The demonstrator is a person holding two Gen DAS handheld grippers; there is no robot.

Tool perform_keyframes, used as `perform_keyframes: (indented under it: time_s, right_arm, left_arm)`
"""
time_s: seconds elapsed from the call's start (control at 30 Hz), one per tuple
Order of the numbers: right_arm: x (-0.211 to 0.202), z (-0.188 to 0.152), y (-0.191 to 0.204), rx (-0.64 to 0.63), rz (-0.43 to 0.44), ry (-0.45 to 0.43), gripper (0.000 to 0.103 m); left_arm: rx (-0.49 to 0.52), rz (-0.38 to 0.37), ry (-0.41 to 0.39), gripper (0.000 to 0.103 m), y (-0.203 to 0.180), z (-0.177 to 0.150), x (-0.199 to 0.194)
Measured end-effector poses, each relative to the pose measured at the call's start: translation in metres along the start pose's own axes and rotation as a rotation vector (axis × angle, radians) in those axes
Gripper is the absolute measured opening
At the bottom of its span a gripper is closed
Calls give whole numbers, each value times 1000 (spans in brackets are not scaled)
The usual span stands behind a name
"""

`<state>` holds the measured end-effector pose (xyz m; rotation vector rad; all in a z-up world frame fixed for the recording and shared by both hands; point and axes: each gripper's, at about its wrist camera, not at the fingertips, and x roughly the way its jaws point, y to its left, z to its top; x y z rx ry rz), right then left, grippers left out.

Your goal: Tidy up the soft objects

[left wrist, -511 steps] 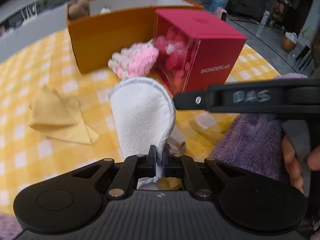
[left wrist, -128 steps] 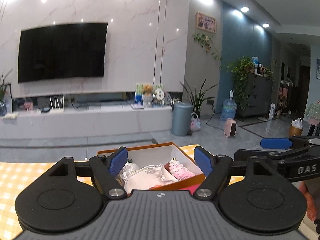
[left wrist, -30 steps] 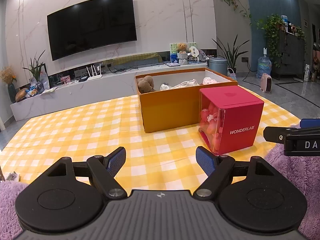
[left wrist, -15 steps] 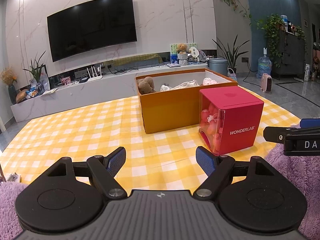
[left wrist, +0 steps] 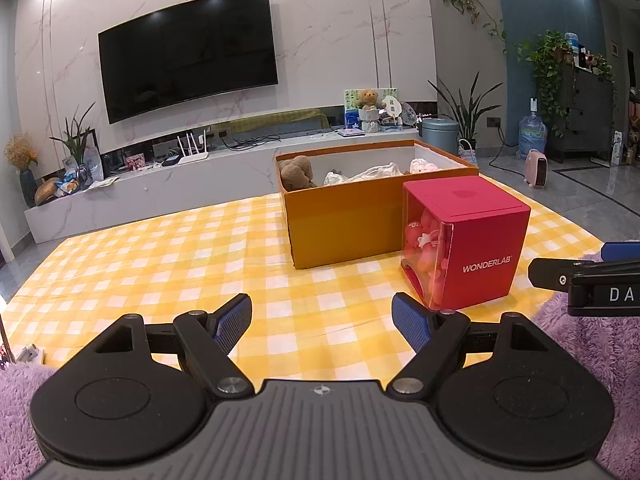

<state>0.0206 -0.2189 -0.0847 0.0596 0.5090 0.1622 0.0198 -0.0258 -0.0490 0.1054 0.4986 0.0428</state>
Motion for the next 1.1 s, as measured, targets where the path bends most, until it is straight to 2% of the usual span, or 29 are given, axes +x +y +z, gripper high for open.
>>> perform_keyframes:
  time_s: [1.1]
  right_arm:
    - [2, -2, 3, -2, 6, 15, 100]
  left_arm:
    - [-4, 5, -2, 95, -2, -2, 2]
